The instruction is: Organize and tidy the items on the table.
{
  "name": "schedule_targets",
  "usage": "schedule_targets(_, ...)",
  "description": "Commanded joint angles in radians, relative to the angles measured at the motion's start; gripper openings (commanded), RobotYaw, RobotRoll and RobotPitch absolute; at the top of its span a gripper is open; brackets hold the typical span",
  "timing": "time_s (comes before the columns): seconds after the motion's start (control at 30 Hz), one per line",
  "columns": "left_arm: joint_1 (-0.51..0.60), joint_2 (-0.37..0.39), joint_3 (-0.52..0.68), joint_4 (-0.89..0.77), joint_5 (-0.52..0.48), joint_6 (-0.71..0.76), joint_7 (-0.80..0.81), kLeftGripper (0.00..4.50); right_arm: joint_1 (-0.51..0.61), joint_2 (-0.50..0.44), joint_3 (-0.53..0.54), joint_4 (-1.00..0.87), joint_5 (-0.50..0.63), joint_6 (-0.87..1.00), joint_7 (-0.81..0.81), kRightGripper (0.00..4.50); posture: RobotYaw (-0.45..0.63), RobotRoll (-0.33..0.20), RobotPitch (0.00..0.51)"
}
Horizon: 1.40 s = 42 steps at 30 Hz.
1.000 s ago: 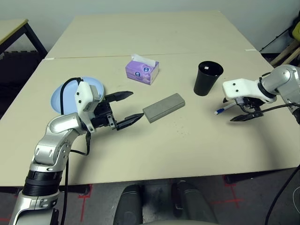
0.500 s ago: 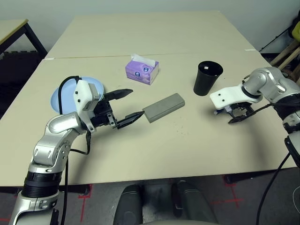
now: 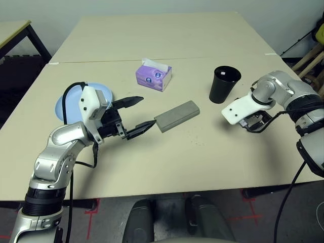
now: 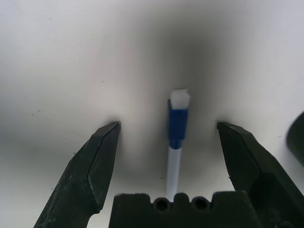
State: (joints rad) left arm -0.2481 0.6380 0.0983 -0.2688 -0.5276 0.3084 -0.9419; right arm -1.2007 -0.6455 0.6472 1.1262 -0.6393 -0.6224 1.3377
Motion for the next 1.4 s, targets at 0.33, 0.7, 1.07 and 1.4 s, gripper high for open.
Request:
schedule_targets(0.33, 0.003, 0.006, 0.001, -0.036, -0.011, 0.023, 0.002, 4.5, 0.013, 0.008, 0.01, 0.01, -0.014, -0.032, 0.019, 4.13, 0.09, 0.0, 0.122)
schedule_targets(0.7, -0.008, 0.003, -0.001, -0.03, -0.009, 0.03, -0.002, 4.5, 0.045, -0.018, -0.002, -0.016, 0.015, -0.042, 0.058, 0.32, 0.09, 0.0, 0.126)
schedule_targets(1.07, -0.026, -0.003, -0.01, -0.016, -0.003, 0.028, -0.001, 4.5, 0.075, -0.058, -0.138, -0.139, 0.222, 0.092, 0.232, 0.33, 0.07, 0.0, 0.124)
schedule_targets(1.4, -0.039, -0.01, -0.018, 0.004, 0.005, 0.014, -0.008, 4.5, 0.154, -0.167, -0.199, -0.661, 0.788, 0.768, 0.277, 0.33, 0.06, 0.0, 0.112)
